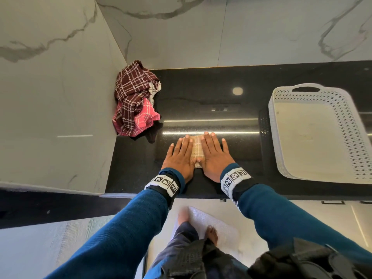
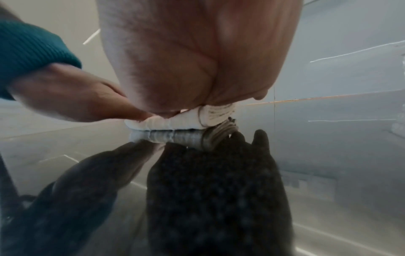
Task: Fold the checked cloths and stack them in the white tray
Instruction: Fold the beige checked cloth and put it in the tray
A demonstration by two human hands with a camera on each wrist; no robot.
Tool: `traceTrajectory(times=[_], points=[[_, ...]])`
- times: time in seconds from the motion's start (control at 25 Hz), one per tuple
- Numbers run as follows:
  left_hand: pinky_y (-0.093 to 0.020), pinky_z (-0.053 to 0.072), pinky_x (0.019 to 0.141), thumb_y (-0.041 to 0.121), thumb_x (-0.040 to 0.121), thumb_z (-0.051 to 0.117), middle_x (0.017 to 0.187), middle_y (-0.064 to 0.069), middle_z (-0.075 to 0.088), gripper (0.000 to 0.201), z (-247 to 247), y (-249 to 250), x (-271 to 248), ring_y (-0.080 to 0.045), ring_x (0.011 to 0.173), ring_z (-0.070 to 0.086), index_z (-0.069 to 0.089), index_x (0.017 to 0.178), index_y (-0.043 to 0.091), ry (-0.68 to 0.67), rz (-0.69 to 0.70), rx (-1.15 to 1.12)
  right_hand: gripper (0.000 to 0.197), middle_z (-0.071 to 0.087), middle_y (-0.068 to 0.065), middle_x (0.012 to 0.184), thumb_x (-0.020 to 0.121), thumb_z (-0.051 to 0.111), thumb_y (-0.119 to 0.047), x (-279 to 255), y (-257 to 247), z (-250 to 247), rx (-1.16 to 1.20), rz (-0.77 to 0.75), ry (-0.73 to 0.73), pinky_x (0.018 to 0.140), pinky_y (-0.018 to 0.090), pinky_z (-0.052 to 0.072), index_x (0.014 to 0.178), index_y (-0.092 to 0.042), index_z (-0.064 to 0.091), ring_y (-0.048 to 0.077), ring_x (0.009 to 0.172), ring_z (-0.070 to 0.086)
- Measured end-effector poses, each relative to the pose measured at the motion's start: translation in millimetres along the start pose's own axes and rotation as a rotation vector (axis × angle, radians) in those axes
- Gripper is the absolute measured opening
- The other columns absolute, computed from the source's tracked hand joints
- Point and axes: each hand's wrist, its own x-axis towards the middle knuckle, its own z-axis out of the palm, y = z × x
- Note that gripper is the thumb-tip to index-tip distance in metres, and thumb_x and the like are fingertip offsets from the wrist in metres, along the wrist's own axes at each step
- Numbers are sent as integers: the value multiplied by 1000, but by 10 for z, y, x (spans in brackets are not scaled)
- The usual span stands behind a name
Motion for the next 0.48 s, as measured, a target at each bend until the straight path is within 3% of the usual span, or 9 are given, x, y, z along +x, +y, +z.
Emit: traceTrajectory(times=[0.24, 0.36, 0.48], points=[[-51, 2, 123, 46, 100, 15, 165, -2, -21, 70, -71, 20, -28, -24, 153, -9, -12, 157, 16, -29, -15, -5, 78, -30, 2, 164, 102, 26, -53, -9, -13, -46, 64, 27, -47, 123, 58, -2, 158, -17, -14, 29, 152, -23], [-51, 1, 123, 45, 101, 18, 164, -2, -23, 70, -183, 50, -52, -25, 153, -8, -13, 157, 17, -87, -25, -3, 80, -32, -2, 162, 101, 28, -56, 4, -27, -139, 90, 45, -139, 121, 60, -2, 158, -20, -16, 29, 152, -23], [-49, 8, 124, 42, 99, 37, 167, -3, -12, 75, -311, 97, -40, -28, 153, -1, -1, 159, 16, -93, -59, -85, 85, -20, 1, 167, 100, 43, -49, -41, -74, -265, 197, 80, -106, 122, 59, 8, 160, -16, -7, 30, 154, -14]])
